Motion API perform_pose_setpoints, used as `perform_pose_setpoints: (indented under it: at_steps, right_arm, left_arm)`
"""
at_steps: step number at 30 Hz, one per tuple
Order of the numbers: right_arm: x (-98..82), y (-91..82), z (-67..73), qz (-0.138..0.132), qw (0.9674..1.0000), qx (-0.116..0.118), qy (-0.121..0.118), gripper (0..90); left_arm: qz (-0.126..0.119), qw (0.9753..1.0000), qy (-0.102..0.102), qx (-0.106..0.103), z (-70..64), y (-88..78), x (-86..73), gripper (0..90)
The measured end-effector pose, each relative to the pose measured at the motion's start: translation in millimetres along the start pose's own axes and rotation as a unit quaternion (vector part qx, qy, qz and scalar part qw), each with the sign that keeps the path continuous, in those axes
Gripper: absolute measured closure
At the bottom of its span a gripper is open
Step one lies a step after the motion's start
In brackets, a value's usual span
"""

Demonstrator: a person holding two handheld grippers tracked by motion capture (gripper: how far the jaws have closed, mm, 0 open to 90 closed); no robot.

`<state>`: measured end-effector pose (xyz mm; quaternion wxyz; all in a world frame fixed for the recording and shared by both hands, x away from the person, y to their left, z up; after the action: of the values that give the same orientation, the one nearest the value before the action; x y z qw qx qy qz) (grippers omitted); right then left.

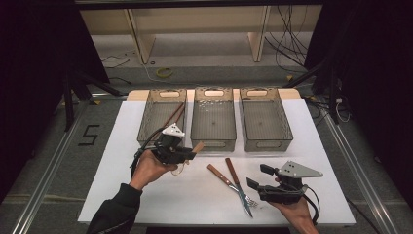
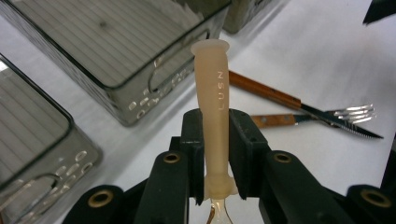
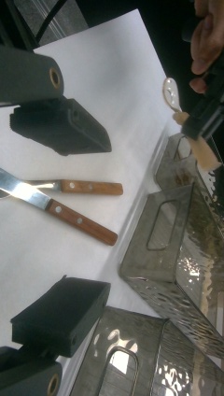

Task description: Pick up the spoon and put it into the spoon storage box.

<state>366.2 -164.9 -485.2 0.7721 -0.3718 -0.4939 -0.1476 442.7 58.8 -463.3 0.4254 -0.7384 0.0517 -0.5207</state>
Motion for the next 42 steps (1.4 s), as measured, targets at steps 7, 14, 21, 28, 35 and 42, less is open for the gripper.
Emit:
perform_pose_setpoints:
  at_steps: [7, 14, 21, 28, 35, 42]
  right_arm:
    - [0.3, 0.0, -0.6, -0.001, 1.0, 0.0, 0.001, 28.2]
    - [0.3, -0.2, 0.0, -0.001, 1.0, 0.002, 0.001, 28.2]
    - [0.1, 0.0, 0.1, 0.0, 1.0, 0.002, 0.001, 28.2]
    - [0.3, -0.3, -0.3, -0.002, 1.0, 0.003, 0.0, 28.1]
    - [0.0, 0.2, -0.5, 0.0, 1.0, 0.003, 0.001, 28.2]
    - [0.2, 0.0, -0.4, -0.002, 1.0, 0.004, 0.0, 28.2]
  left_arm:
    - [-0.015, 0.9998, 0.006, 0.008, 10.4, -3.3, 24.2, 76.4]
    - [-0.021, 0.9996, -0.001, 0.018, 23.6, -1.8, 42.5, 76.4]
    - [-0.035, 0.9991, -0.007, 0.025, 36.0, 1.3, 59.6, 76.3]
    - [-0.05, 0.9982, -0.015, 0.029, 48.4, 8.4, 74.3, 76.2]
    - [-0.061, 0.9973, -0.021, 0.035, 58.2, 14.4, 89.3, 76.2]
    - [-0.065, 0.9967, -0.03, 0.04, 66.4, 24.1, 97.4, 76.1]
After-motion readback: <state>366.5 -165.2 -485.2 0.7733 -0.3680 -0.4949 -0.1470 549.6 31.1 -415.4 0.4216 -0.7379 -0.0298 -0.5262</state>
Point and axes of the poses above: each handheld gripper's, and its own axes: y roughly forward along the jaws, x roughly out of its top, z roughly to its left, the point moved 10 cm from there along y, roughly forward along the jaws, and after that the axes turned 5 degrees about y, right-handed, at the moved point
